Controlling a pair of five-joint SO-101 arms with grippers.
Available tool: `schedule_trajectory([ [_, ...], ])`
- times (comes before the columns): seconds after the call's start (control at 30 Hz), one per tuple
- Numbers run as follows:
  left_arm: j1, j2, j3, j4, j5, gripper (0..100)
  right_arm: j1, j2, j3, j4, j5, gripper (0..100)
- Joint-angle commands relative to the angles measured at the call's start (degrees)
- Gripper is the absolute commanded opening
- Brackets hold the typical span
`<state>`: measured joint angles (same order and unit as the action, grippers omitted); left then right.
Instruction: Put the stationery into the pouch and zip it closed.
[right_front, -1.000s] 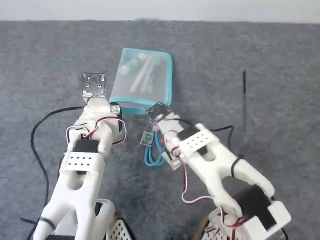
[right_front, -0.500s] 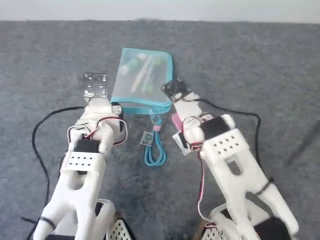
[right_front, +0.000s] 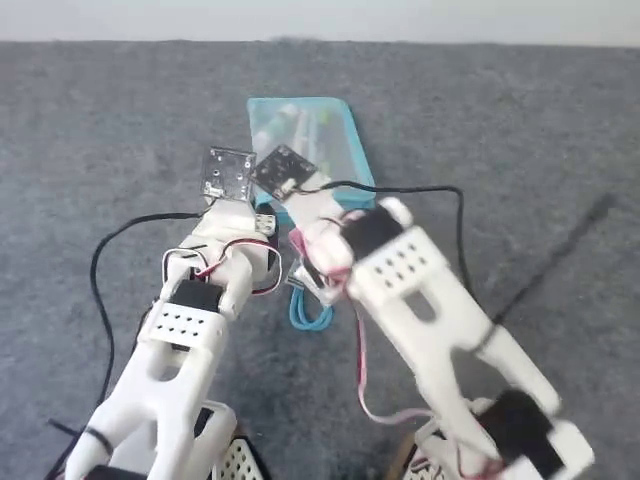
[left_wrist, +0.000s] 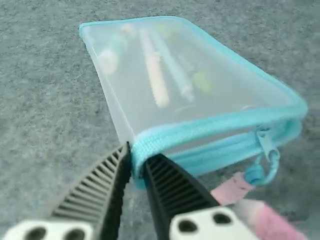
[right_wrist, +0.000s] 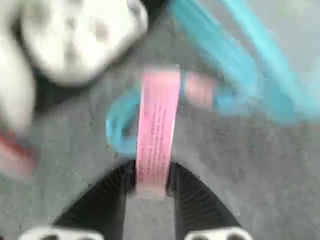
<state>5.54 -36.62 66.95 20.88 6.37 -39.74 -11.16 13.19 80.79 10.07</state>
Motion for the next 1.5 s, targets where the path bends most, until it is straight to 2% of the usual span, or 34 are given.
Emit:
schedule_trajectory([
  [0.0, 0.79, -2.46, -1.27, -1.93, 0.79, 1, 1.98, 4.79, -7.91, 1.89, -0.09, 0.8],
  [0.33, 0.62, -2.46, -1.27, -1.85, 0.79, 1, 3.82, 16.48, -21.36, 6.81, -2.73, 0.8],
  [0.67, 0.70, -2.46, -1.19, -1.85, 0.79, 1, 4.00, 22.20, -30.59, 6.90, -6.33, 0.8],
  [0.9, 0.88, -2.55, -1.19, -1.76, 0.70, 1, 7.78, 30.20, -36.75, 7.60, -6.68, 0.8],
  [1.23, 0.97, -2.55, -1.19, -1.76, 0.70, 1, 9.01, 33.54, -49.93, 9.80, -12.66, 1.3],
  [1.33, 0.97, -2.55, -1.19, -1.76, 0.70, 1, 9.10, 33.54, -50.11, 9.36, -12.66, 5.6],
  [1.47, 0.97, -2.55, -1.19, -1.76, 0.70, 1, 9.19, 33.54, -50.20, 8.57, -12.75, 18.2],
])
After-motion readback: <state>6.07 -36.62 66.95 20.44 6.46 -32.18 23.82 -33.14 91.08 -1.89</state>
